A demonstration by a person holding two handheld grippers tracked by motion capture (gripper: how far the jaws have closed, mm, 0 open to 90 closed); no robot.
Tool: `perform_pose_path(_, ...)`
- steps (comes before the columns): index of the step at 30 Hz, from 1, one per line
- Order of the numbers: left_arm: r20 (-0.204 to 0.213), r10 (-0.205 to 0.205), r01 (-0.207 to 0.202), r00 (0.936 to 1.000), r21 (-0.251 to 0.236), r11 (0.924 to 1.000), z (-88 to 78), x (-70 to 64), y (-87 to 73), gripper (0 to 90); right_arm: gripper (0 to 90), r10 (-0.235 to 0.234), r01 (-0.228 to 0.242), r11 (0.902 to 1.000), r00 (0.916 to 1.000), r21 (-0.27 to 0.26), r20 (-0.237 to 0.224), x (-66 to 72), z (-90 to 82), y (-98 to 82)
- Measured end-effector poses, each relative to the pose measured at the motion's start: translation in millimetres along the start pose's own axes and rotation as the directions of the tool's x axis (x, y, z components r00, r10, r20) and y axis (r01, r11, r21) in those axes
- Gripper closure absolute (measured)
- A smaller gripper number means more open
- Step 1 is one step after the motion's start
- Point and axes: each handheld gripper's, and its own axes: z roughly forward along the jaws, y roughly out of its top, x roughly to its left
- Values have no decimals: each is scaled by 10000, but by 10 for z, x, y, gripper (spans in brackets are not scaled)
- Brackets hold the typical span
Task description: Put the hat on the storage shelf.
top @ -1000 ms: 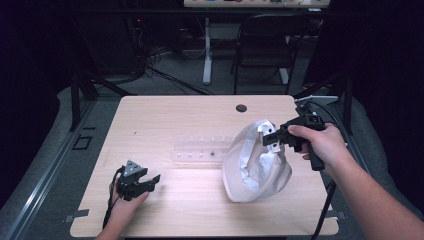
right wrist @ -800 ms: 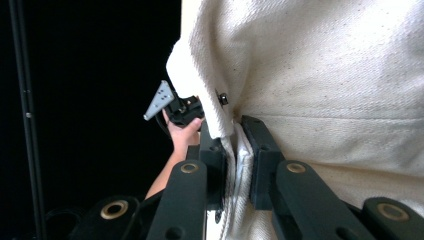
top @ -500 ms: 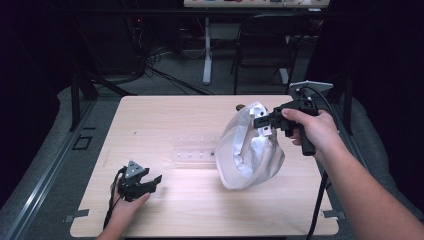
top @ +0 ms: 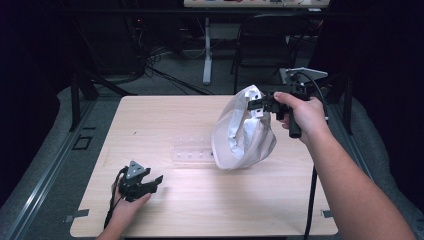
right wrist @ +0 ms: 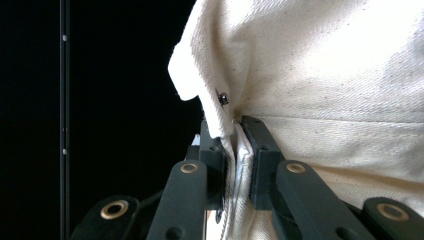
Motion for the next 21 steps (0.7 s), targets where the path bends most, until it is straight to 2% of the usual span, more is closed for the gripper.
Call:
perform_pose_path(5,46,20,-20,10000,45,10000,2,-5,3,407,808,161,-160,9998,9999,-146,40,3,61,66)
perform_pose_path(6,23,14,-14,10000,-13,10000,7,-9,2,407,808,277,-274,9991,9996,-317,97,11,99,95)
perform_pose_path(13,48,-7,7,10000,-29,10000,9,-13,3,408,808,388,-383,9978,9992,-547,86,23,206,188)
perform_pose_path(21,171,251,-248,9995,-138,9996,12,-69,19,421,808,601,-578,9951,9978,-798,268,-13,313,250)
